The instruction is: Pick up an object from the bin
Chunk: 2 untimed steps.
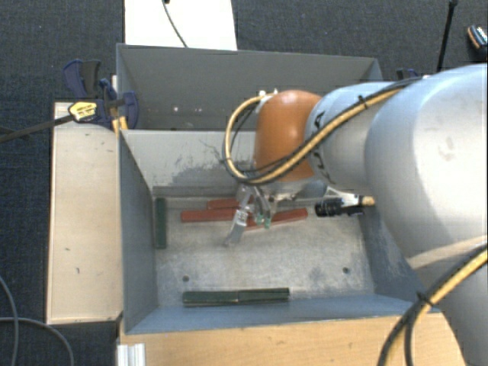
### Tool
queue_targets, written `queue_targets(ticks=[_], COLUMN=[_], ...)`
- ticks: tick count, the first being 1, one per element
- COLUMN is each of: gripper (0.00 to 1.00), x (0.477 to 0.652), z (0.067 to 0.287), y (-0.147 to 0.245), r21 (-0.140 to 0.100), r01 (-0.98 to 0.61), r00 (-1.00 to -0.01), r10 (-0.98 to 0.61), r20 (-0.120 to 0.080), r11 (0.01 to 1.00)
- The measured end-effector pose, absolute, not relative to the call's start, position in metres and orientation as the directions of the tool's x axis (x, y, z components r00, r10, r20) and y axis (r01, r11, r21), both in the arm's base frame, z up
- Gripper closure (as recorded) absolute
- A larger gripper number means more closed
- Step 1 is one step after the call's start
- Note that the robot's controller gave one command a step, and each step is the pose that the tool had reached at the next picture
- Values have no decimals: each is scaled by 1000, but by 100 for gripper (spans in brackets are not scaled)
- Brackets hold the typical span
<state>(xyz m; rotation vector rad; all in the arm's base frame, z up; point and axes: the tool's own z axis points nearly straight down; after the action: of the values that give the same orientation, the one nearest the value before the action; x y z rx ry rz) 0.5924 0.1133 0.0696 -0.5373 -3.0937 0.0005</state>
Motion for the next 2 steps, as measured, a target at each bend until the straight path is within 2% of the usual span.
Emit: queue_targets(ticks=[1,2], gripper=[0,100], x=[593,595], z=[70,73], y=[114,113], r21=[1,3], r01=[339,341], r00=[-941,-940], r10=[339,341], r20=[0,-5], r11=[941,940])
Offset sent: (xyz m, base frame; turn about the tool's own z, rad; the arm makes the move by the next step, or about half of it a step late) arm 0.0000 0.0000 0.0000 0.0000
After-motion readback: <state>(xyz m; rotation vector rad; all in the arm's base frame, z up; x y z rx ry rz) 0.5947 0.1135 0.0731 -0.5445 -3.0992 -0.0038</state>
